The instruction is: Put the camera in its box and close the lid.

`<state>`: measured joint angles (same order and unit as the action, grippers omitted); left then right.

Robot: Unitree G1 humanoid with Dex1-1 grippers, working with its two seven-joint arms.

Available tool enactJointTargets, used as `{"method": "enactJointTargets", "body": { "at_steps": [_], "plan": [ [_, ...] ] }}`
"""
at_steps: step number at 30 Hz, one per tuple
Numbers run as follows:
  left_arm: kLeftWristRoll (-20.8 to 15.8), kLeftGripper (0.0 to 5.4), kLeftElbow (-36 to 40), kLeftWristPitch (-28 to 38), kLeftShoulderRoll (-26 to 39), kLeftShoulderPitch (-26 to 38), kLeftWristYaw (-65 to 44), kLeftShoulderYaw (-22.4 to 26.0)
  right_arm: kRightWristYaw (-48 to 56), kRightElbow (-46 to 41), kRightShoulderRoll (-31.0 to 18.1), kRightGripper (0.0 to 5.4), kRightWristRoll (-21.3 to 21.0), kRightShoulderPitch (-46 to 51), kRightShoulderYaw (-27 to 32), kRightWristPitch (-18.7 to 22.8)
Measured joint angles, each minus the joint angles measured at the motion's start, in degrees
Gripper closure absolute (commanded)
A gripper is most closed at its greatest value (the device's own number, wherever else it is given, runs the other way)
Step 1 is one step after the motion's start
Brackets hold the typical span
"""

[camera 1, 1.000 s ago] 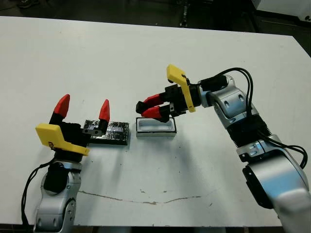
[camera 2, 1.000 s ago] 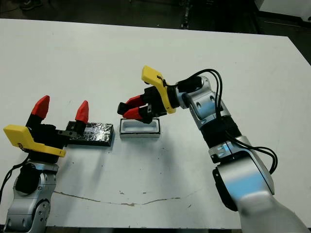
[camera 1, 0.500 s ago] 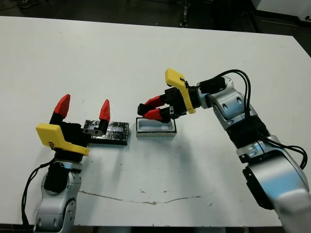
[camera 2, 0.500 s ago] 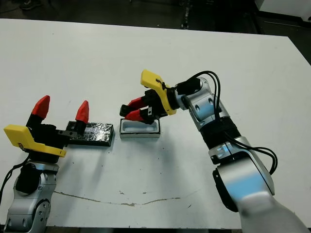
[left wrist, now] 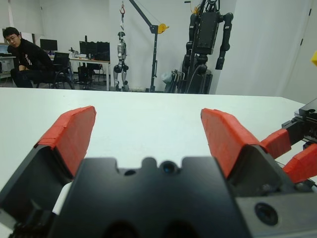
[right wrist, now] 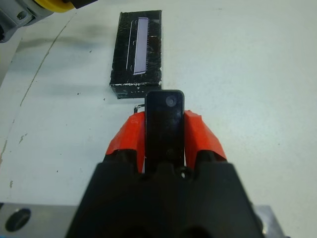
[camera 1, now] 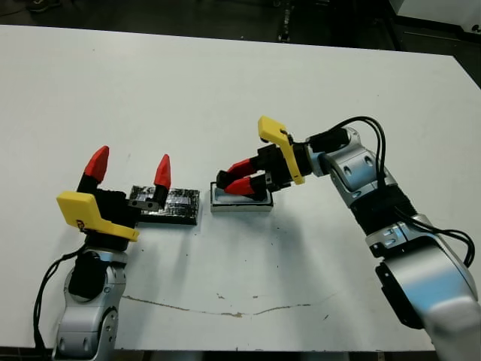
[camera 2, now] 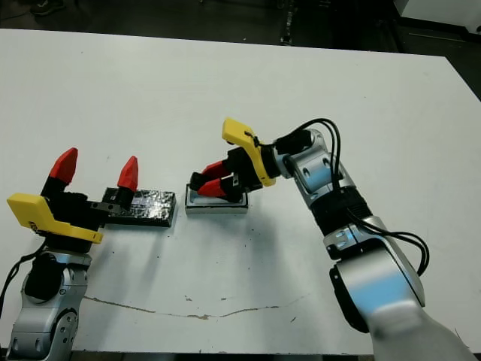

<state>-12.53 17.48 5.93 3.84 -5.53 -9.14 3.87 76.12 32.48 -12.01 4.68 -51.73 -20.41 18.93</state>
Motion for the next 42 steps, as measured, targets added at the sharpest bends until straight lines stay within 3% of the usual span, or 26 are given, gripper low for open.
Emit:
{"method": "enactJointTargets", "body": {
  "at_steps": [27,31,42],
  "plan": [
    [-0.03,0.0,0.01,-0.01,0.0,-0.03,0.05,-0.09,-0.56,1.7,-0.92,3.74,-4.12,-0.21,-3.54,-7.24],
    [0.02,0.0,0.01,0.0,0.0,-0.04,0.04,-0.09,0.27,1.83,-1.68,3.11,-5.54,-0.77,-4.29,-7.09],
    [0.31,0.0,0.01,0.0,0.0,-0.14,0.06,-0.26,2.69,3.2,-3.48,1.48,-6.57,-1.44,-4.22,-12.87]
  ]
}}
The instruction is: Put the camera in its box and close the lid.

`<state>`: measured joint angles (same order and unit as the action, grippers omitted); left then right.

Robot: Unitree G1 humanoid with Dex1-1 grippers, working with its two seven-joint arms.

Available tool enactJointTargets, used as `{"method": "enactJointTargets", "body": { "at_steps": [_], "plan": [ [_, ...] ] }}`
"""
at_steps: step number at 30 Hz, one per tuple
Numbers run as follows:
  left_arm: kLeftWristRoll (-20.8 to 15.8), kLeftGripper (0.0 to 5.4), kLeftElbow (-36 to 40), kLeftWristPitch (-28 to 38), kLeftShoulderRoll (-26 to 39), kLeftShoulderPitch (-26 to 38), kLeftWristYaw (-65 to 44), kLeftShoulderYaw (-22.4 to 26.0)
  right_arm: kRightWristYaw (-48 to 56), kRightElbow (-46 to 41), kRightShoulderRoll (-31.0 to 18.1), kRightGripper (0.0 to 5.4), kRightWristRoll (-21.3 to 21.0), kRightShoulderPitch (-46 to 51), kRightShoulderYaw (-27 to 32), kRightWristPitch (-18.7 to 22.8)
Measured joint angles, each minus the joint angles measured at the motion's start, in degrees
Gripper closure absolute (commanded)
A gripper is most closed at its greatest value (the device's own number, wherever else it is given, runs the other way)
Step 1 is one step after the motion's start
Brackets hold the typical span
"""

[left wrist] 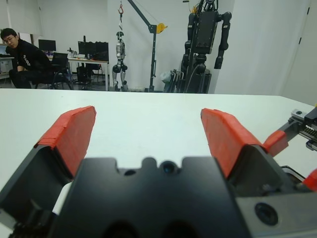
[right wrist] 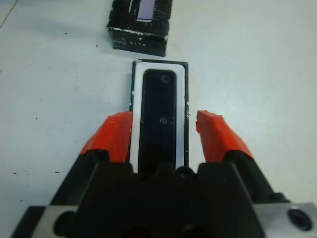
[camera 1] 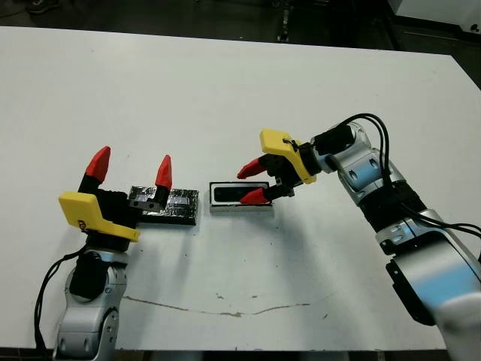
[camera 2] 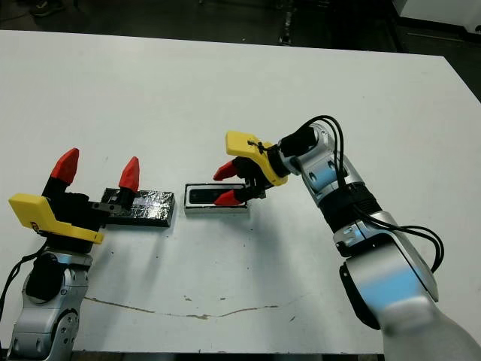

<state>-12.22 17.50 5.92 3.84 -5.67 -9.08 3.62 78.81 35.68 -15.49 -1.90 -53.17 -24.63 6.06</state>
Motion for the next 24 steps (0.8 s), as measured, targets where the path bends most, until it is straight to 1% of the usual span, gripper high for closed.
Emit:
{"method": "enactJointTargets", "body": {
  "at_steps": [5,9,11,14,17,19,21,23,24],
  "plan": [
    [0.09,0.0,0.0,0.01,0.0,-0.05,-0.06,0.0,0.22,-0.09,-0.36,0.7,0.16,-0.06,1.4,-0.24],
    [0.07,0.0,0.0,0.01,0.0,-0.07,-0.07,0.0,0.36,-1.97,-1.87,0.15,0.15,-0.23,2.48,-0.21],
    [0.07,0.0,0.0,0.01,0.0,-0.1,-0.06,0.01,0.51,-3.4,-2.66,0.02,0.58,-0.35,3.5,0.38],
    [-0.07,0.0,0.0,0.01,0.0,-0.1,-0.07,0.04,1.12,-5.81,-3.88,0.02,3.22,-0.36,6.02,3.26],
    [-0.35,0.0,0.0,0.02,0.01,-0.09,-0.07,0.1,0.37,-10.06,-5.73,0.02,6.58,0.56,9.88,5.5],
    [-0.32,0.0,0.04,0.01,0.23,-0.05,-0.23,0.17,-2.49,-15.11,-7.09,0.02,8.89,3.15,13.33,8.04],
    [-0.59,0.0,0.2,-0.26,1.3,0.1,-1.15,0.65,-7.42,-21.85,-7.93,0.02,11.55,7.77,17.57,12.36],
    [-1.07,0.0,0.34,-0.5,3.63,0.63,-3.43,1.44,-13.82,-29.64,-8.22,0.02,13.54,13.88,21.85,16.13],
    [-1.42,0.0,0.34,-0.6,4.98,1.13,-4.54,2.04,-16.76,-32.93,-8.14,0.02,14.04,16.85,23.68,17.12]
  ]
}}
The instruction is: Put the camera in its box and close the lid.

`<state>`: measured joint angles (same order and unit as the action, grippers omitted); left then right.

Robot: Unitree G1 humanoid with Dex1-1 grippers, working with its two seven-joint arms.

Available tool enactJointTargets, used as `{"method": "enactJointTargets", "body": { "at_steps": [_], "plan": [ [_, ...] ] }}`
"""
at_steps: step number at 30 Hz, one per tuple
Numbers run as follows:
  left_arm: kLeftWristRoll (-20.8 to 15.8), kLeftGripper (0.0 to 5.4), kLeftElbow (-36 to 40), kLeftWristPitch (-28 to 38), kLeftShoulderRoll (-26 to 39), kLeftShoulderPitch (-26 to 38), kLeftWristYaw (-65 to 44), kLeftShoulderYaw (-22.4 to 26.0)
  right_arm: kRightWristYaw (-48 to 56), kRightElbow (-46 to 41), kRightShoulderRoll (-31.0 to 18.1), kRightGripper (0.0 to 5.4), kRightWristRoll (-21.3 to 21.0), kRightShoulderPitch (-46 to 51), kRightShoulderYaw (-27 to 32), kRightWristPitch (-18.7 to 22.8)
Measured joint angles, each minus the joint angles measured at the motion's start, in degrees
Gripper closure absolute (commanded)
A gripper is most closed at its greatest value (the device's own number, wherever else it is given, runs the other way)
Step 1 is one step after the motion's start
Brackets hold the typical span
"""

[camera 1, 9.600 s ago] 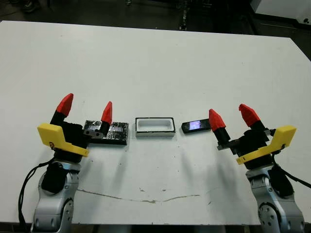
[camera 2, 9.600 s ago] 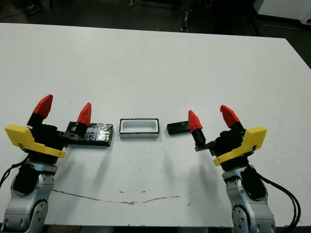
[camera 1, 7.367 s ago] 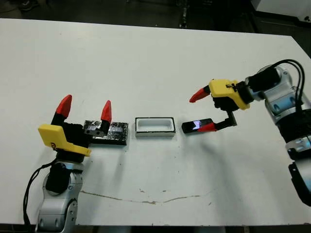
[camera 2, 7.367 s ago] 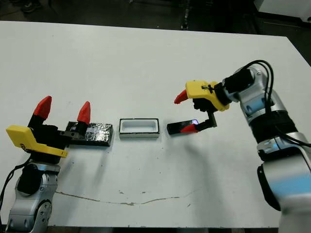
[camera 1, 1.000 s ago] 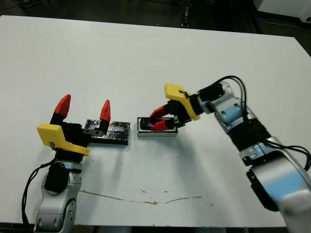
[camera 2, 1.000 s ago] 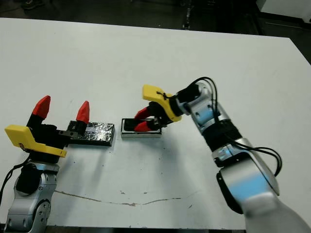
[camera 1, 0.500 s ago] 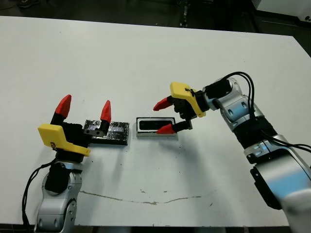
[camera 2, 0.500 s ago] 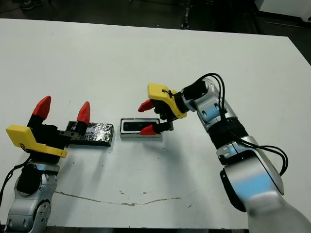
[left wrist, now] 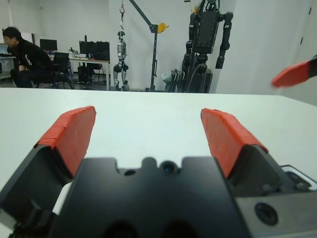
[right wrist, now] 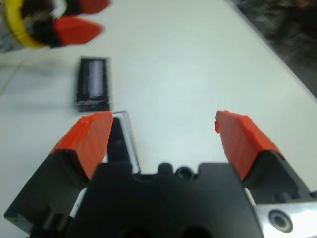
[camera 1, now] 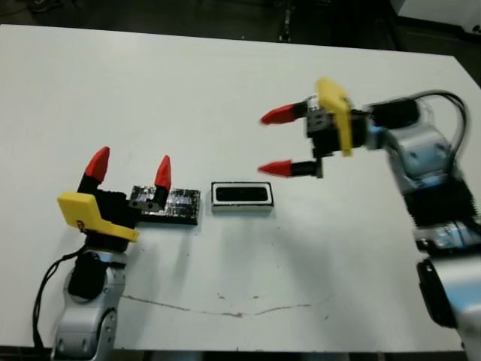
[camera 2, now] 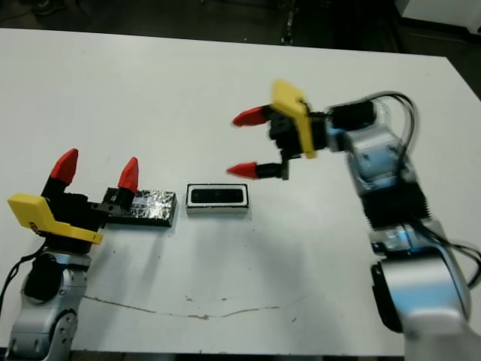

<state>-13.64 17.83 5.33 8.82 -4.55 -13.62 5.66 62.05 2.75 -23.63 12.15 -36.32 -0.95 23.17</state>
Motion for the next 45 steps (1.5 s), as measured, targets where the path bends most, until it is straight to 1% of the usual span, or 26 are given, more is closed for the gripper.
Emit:
{"method": "enactJointTargets", "body": {
  "at_steps": [3,5,7,8,11,15,17,19,22,25,27,30,32,35,37,39,45],
  "plan": [
    [-1.99,0.0,0.21,-2.14,6.15,2.05,-4.85,2.38,-10.83,-10.89,2.12,0.33,2.41,12.43,6.31,0.81],
    [-2.71,0.0,0.39,-4.19,10.92,3.59,-8.24,3.67,-15.61,-15.99,3.88,0.63,4.06,19.75,8.88,0.87],
    [-2.65,0.0,0.35,-5.62,15.98,5.64,-11.87,4.51,-18.86,-19.55,5.34,0.96,5.83,25.99,10.76,0.6],
    [-2.23,0.0,0.19,-6.23,18.83,6.91,-13.95,4.64,-20.57,-20.86,6.55,1.13,6.78,28.71,11.72,-0.44],
    [-0.28,0.0,-1.02,-6.78,25.96,10.85,-19.51,4.47,-25.85,-23.38,11.11,1.61,8.41,35.54,12.83,-3.09],
    [1.81,0.0,-5.09,-6.74,33.1,16.45,-27.64,2.36,-29.94,-24.08,14.6,2.3,9.84,40.93,12.8,-5.28],
    [1.86,0.0,-7.7,-7.02,35.98,20.06,-32.71,0.52,-30.57,-23.87,15.37,2.61,10.82,41.91,12.57,-6.06],
    [0.96,0.0,-10.63,-7.98,37.66,23.83,-37.68,-1.09,-30.87,-23.54,15.53,2.89,11.66,42.07,12.27,-6.48],
    [-2.39,0.0,-19.21,-10.07,38.77,30.97,-49.72,-4.48,-31.7,-22.62,15.86,3.39,12.59,42.07,11.92,-6.69],
    [-3.75,0.0,-28.1,-11.53,38.75,38.15,-61.34,-8.54,-32.7,-20.81,16.5,3.89,13.54,41.72,11.64,-6.73],
    [-4.03,0.0,-32.14,-11.53,38.36,41.13,-66.61,-10.16,-33.48,-19.7,16.71,4.21,13.71,41.45,11.18,-6.74],
    [-4.73,0.0,-37.23,-10.49,36.8,43.3,-72.91,-11.46,-34.82,-19.06,17.04,4.64,14.15,41.25,10.74,-6.73],
    [-5.7,0.0,-39.48,-9.86,35.37,43.56,-75.81,-11.71,-35.72,-19.07,17.07,4.92,14.25,41.16,10.53,-6.66],
    [-8.11,0.0,-41.71,-9.59,33.85,43.58,-78.24,-13.1,-36.92,-19.06,17.04,5.39,14.26,41.13,10.06,-6.24],
    [-9.36,0.0,-41.79,-9.7,33.78,43.59,-78.52,-14.53,-37.05,-18.97,17.04,5.39,14.26,41.13,9.68,-6.23],
    [-9.85,0.0,-41.54,-10.42,33.81,43.58,-78.56,-15.69,-37.26,-18.74,17.04,5.39,14.26,41.12,9.55,-6.23],
    [-10.41,0.0,-40.46,-9.99,33.84,42.91,-78.57,-16.45,-37.72,-18.24,17.02,5.39,14.25,41.13,9.08,-6.24]
  ]
}}
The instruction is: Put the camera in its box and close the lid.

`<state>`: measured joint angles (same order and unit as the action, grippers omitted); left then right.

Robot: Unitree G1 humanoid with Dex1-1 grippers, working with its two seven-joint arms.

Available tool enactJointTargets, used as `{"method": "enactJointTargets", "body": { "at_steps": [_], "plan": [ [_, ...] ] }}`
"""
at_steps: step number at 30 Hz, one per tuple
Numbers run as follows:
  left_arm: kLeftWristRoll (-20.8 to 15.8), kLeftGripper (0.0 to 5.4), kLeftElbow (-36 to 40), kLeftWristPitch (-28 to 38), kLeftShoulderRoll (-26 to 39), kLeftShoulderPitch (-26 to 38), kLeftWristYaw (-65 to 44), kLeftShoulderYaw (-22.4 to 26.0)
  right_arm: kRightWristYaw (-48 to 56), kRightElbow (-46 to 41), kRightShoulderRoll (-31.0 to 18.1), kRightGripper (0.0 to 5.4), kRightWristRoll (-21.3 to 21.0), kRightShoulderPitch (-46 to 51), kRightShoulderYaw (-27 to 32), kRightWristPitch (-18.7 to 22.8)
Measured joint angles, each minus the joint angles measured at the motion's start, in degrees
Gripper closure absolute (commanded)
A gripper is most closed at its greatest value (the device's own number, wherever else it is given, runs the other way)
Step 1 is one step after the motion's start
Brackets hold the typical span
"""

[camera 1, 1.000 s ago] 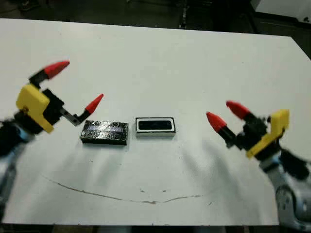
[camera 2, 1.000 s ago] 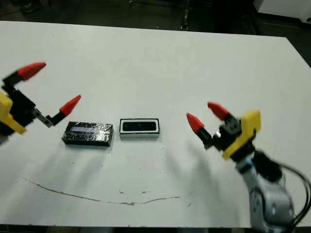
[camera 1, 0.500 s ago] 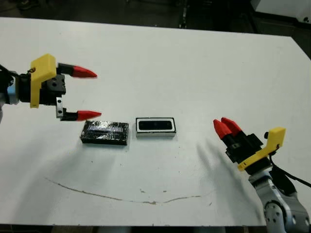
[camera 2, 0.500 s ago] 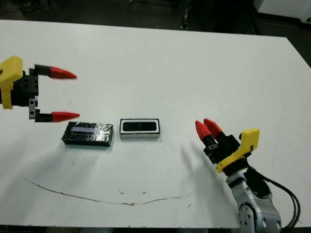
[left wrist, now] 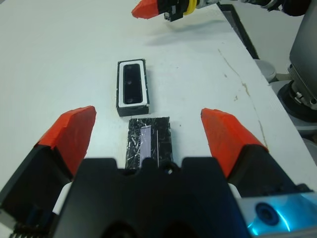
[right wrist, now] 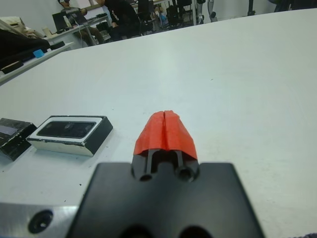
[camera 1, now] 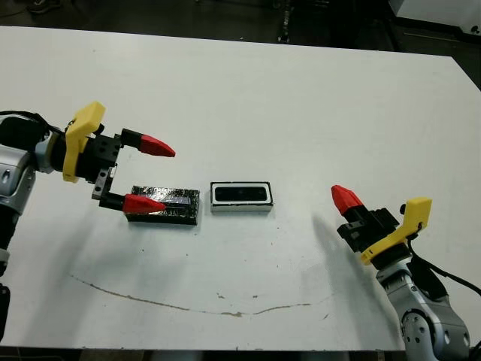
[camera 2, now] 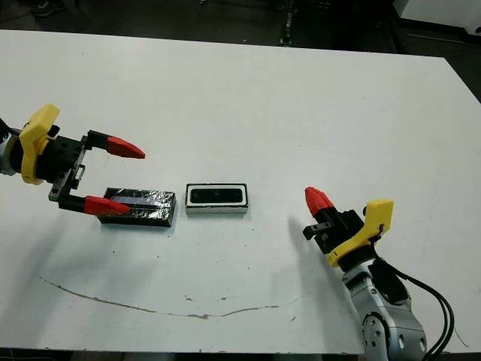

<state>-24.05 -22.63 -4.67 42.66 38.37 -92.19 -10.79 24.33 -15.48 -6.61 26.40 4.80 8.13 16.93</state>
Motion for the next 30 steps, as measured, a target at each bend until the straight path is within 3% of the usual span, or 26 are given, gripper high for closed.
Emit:
{"method": "enactJointTargets", "body": {
  "at_steps": [6,14,30],
  "plan": [
    [2.52,0.0,0.21,3.49,-0.03,-0.38,0.0,-1.79,0.01,0.18,-0.1,5.39,0.48,0.0,-0.09,0.0],
    [5.41,0.0,0.49,3.47,-1.31,-0.36,-0.01,-3.32,-0.02,0.16,-0.62,5.39,0.95,0.02,-0.36,0.0],
    [13.43,0.0,-6.05,7.91,-5.71,1.05,2.03,-3.91,-0.02,0.08,-0.84,5.39,1.96,0.07,-0.44,0.0]
  ]
}}
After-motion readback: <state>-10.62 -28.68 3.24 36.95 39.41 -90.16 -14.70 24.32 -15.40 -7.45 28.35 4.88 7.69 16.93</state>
